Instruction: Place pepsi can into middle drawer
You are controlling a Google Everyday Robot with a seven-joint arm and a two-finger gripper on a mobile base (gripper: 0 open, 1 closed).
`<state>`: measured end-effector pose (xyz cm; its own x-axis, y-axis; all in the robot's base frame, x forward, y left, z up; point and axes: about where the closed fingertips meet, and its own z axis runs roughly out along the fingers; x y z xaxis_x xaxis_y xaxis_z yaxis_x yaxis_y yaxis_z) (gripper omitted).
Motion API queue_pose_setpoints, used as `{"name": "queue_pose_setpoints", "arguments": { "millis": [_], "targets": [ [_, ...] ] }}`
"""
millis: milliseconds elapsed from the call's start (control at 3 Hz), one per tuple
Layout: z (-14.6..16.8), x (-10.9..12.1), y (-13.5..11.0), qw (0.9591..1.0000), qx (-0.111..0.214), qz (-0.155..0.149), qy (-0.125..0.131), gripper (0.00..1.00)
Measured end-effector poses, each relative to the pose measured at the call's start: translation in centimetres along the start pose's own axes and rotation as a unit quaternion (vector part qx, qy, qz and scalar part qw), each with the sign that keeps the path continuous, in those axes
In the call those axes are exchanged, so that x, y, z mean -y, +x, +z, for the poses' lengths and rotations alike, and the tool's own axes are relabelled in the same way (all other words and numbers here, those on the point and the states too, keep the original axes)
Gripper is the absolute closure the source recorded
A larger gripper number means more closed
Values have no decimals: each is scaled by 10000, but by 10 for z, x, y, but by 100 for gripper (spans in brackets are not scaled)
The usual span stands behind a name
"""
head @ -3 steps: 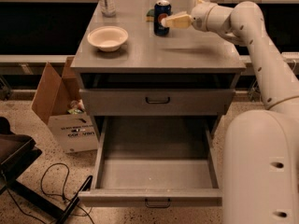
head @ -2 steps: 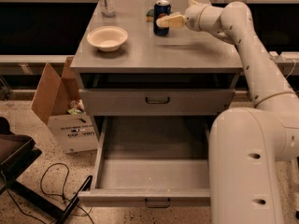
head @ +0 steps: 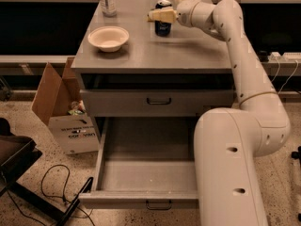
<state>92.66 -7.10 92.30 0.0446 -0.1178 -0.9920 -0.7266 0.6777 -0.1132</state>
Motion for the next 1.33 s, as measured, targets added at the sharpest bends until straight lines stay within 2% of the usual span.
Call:
{"name": "queue_pose_setpoints", "arguments": {
  "millis": [333,667,1000,1333],
  "targets": [
    [18,-24,-11,9994,76,5,-332,42],
    [19,-26,-13,9993,86,-4,-359,65],
    [19,-26,-13,9993,86,-3,-360,96],
    [19,-26,-13,9993,86,-3,-360,100]
  ]
}}
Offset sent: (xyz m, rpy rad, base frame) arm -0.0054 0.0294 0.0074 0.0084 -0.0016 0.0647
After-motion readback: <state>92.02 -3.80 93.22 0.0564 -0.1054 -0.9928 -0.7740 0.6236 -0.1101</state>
